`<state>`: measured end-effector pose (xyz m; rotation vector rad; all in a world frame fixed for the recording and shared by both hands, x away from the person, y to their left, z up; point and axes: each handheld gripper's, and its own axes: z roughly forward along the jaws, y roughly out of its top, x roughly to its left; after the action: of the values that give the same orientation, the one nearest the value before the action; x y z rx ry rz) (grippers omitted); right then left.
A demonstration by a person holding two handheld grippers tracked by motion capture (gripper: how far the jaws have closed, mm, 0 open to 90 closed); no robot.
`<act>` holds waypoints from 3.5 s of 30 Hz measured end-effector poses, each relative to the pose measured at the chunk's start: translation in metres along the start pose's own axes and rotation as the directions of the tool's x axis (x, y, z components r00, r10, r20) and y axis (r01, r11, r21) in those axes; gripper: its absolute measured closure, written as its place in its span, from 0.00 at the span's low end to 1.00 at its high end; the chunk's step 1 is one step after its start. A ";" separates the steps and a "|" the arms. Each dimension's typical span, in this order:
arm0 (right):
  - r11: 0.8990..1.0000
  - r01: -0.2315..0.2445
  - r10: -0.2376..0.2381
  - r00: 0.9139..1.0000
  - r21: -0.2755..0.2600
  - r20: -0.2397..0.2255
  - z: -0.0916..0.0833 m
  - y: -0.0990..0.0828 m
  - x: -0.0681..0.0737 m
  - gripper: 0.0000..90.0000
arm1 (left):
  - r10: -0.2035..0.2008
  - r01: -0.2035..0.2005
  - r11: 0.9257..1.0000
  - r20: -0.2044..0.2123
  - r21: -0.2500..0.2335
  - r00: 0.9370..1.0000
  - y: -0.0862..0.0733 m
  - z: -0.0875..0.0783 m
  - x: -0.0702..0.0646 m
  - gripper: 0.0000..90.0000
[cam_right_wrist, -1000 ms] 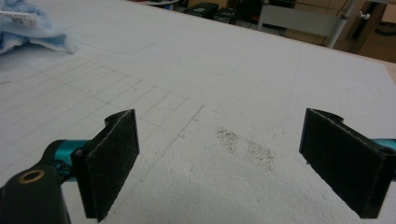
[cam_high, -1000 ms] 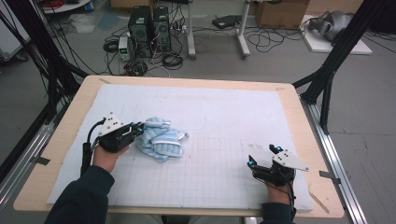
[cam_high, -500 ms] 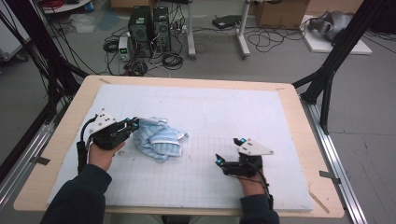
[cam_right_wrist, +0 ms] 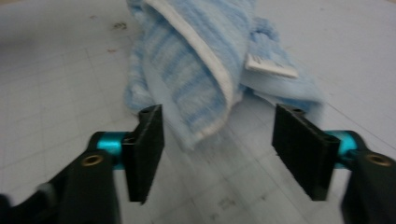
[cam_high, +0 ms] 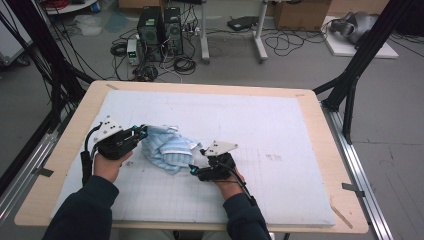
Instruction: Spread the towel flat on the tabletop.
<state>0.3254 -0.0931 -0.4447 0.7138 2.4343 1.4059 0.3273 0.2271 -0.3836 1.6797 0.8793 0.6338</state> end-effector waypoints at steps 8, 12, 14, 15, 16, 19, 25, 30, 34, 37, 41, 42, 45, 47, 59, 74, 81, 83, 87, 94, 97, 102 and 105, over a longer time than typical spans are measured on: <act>0.998 0.042 -0.041 0.999 0.037 -0.026 0.012 0.006 0.004 0.96 | -0.005 0.005 1.000 -0.003 -0.003 1.000 0.000 -0.002 0.000 0.94; 0.999 0.051 -0.051 0.998 0.008 -0.032 -0.003 0.003 0.005 0.98 | -0.011 0.011 1.000 -0.007 -0.008 1.000 0.000 -0.003 0.003 0.94; 0.999 0.046 -0.047 0.999 -0.008 -0.026 -0.015 0.000 0.004 0.98 | -0.015 0.015 1.000 -0.010 -0.008 1.000 -0.001 -0.003 0.004 0.94; 0.999 0.043 -0.043 0.999 -0.015 -0.018 -0.022 -0.002 0.003 0.98 | -0.018 0.018 1.000 -0.011 -0.010 1.000 -0.001 -0.003 0.004 0.94; 0.999 0.044 -0.045 0.999 -0.025 -0.012 -0.029 -0.005 0.002 0.98 | -0.019 0.019 1.000 -0.011 -0.011 1.000 -0.001 -0.003 0.004 0.94; 0.998 0.053 -0.052 0.999 -0.034 0.015 -0.051 -0.015 -0.001 0.98 | -0.016 0.016 1.000 -0.018 -0.002 1.000 -0.001 -0.001 0.003 0.94; 0.997 0.025 -0.019 0.996 -0.067 0.092 -0.101 -0.040 -0.007 0.98 | -0.021 0.021 1.000 -0.023 0.011 1.000 -0.002 0.003 0.000 0.94; 0.997 0.007 0.005 0.987 -0.078 0.163 -0.137 -0.056 -0.014 0.97 | -0.026 0.027 1.000 -0.027 0.016 0.999 -0.003 0.007 -0.001 0.94; 0.996 -0.010 0.030 0.974 -0.089 0.225 -0.163 -0.068 -0.021 0.97 | -0.031 0.031 0.999 -0.030 0.020 0.999 -0.003 0.008 -0.001 0.94; 0.994 -0.036 0.063 0.962 -0.102 0.267 -0.182 -0.078 -0.025 0.97 | -0.034 0.034 0.999 -0.031 0.020 0.999 -0.003 0.009 -0.002 0.94; 0.993 -0.063 0.093 0.942 -0.103 0.321 -0.205 -0.091 -0.030 0.97 | -0.034 0.035 0.999 -0.024 0.022 0.999 -0.004 0.011 -0.003 0.94; 0.992 -0.068 0.099 0.937 -0.103 0.334 -0.209 -0.094 -0.031 0.97 | -0.034 0.035 0.999 -0.023 0.021 0.999 -0.004 0.011 -0.004 0.94; 0.992 -0.084 0.113 0.928 -0.096 0.355 -0.217 -0.101 -0.033 0.97 | -0.034 0.034 0.999 -0.014 0.020 0.999 -0.003 0.013 -0.006 0.94; 0.993 -0.090 0.114 0.927 -0.082 0.357 -0.217 -0.104 -0.033 0.97 | -0.031 0.031 0.999 -0.008 0.021 0.999 -0.003 0.015 -0.008 0.94; 0.988 -0.113 0.144 0.918 -0.104 0.370 -0.202 -0.088 -0.039 0.38 | -0.033 0.032 0.999 0.010 0.020 0.999 -0.004 0.023 -0.013 0.94; 0.995 -0.047 0.064 0.978 -0.090 0.197 -0.126 -0.009 -0.050 0.21 | -0.029 0.029 0.999 0.022 0.016 0.999 -0.003 0.021 -0.012 0.94; 0.997 -0.022 0.033 0.989 -0.078 0.146 -0.102 0.009 -0.047 0.24 | -0.046 0.045 0.998 0.002 0.038 0.999 -0.007 0.029 -0.009 0.91; 0.998 -0.013 0.021 0.993 -0.064 0.120 -0.096 0.013 -0.046 0.28 | -0.080 0.081 0.995 -0.019 0.058 0.997 -0.009 0.033 -0.005 0.80; 0.999 0.031 -0.029 0.999 -0.035 0.040 -0.080 0.023 -0.039 0.36 | -0.114 0.117 0.991 -0.049 0.063 0.992 -0.010 0.034 -0.002 0.58; 0.991 0.119 -0.116 0.992 0.059 -0.046 -0.038 0.042 -0.027 0.43 | -0.111 0.113 0.993 -0.067 0.023 0.992 -0.011 0.019 0.002 0.41; 0.986 0.150 -0.144 0.986 0.077 -0.083 -0.019 0.052 -0.024 0.48 | -0.114 0.117 0.993 -0.070 0.031 0.991 -0.014 0.015 0.006 0.41; 0.977 0.155 -0.148 0.987 0.146 -0.062 0.012 0.065 -0.026 0.47 | -0.108 0.110 0.993 -0.070 0.030 0.992 -0.015 0.009 0.007 0.41; 0.980 0.113 -0.108 0.993 0.163 -0.041 0.025 0.069 -0.034 0.47 | -0.103 0.105 0.994 -0.069 0.025 0.992 -0.014 0.005 0.008 0.41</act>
<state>0.3854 -0.0639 -0.3995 0.5840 2.5946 1.1937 0.3321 0.2330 -0.3987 1.6337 1.0220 0.6122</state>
